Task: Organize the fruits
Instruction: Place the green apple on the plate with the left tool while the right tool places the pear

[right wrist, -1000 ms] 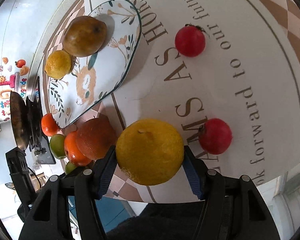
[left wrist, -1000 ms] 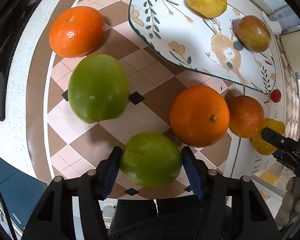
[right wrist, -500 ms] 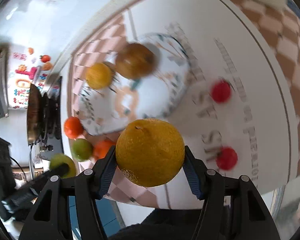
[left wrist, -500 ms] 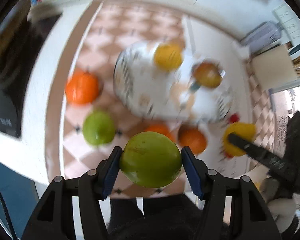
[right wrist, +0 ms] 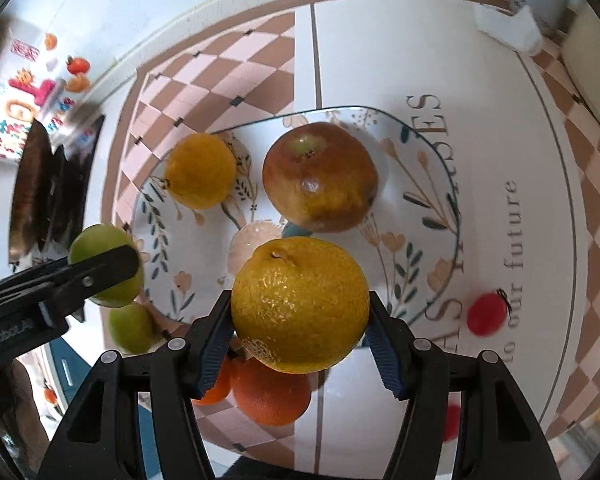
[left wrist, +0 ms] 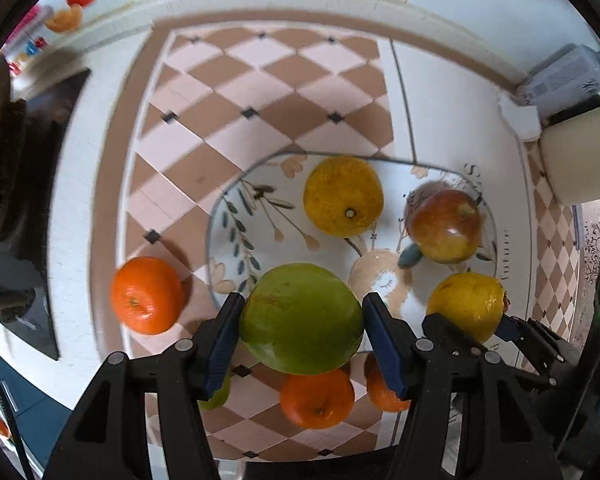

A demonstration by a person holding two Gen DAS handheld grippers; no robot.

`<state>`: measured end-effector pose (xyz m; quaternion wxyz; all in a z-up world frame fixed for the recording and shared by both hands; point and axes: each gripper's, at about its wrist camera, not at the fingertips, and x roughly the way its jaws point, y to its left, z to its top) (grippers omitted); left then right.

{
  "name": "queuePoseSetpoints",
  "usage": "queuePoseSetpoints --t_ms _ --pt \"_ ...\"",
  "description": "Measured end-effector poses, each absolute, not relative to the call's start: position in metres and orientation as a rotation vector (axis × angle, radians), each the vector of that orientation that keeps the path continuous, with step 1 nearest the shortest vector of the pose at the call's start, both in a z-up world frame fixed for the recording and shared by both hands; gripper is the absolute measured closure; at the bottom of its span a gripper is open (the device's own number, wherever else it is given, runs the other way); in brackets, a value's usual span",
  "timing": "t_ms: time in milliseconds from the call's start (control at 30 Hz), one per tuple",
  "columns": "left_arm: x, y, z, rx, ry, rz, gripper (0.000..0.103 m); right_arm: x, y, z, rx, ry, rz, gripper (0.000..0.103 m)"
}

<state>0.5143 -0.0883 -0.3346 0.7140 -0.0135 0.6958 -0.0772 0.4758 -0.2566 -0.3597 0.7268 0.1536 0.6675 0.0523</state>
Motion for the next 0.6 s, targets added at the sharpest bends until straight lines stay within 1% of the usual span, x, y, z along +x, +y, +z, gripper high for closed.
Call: queuePoseSetpoints --t_ms 133,267,600 --pt "0.523 -0.088 -0.356 -0.095 1.602 -0.164 0.045 0.482 -0.256 -0.372 0.324 1.494 0.118 0.038" --pt "0.526 -0.09 -0.366 -0.129 1.637 -0.166 0.045 0.485 -0.256 -0.379 0.314 1.505 0.138 0.038" --pt "0.536 -0.093 -0.374 -0.181 1.693 -0.148 0.044 0.489 -0.255 -0.386 0.294 1.561 0.141 0.036"
